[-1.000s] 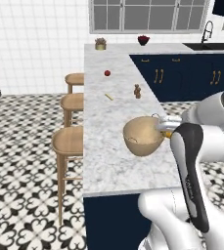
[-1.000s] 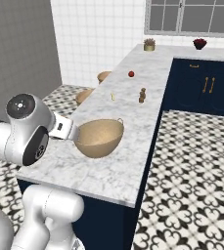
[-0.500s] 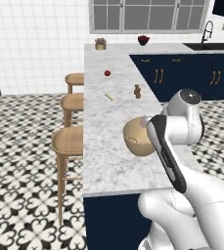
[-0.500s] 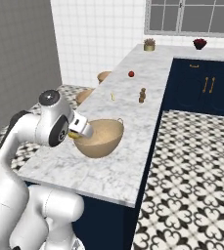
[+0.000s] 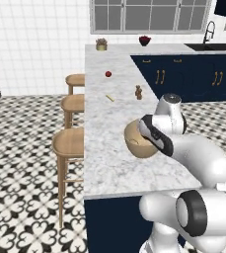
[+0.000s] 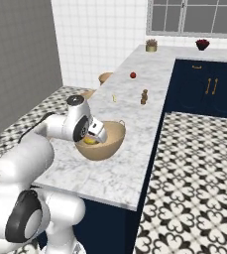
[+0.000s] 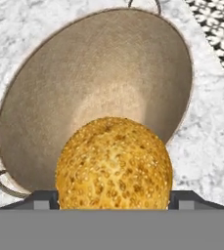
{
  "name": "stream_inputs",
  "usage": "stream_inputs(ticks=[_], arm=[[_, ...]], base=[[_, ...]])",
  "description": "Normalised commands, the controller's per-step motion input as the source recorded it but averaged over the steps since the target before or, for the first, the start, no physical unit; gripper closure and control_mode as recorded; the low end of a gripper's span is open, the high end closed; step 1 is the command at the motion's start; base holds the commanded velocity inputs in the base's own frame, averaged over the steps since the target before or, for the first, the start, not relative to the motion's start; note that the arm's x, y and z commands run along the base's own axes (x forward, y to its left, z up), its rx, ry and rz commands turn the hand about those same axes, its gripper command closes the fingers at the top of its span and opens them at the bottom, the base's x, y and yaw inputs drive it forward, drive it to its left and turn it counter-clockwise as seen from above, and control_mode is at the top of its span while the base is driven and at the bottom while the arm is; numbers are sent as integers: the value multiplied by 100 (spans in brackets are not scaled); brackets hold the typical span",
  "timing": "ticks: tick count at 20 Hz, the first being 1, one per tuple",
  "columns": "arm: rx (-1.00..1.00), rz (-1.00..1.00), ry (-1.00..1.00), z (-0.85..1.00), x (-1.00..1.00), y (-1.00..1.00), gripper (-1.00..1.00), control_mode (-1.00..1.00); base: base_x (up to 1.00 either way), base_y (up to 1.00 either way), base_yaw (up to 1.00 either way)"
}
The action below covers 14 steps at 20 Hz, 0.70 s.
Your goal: Open the cabinet, pick up the bread from the cabinet and place it in the basket. Then move the basket to the dining counter.
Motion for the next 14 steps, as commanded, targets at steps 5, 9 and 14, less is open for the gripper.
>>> stream_inputs(ticks=[5, 9, 14], arm=[[0, -5, 10, -53, 91, -2, -100, -100], [1, 0, 3, 13, 9, 0, -100, -100], [2, 0, 0, 30, -17, -3, -100, -100]], base=[[0, 0, 0], [0, 0, 0], [0, 0, 0]])
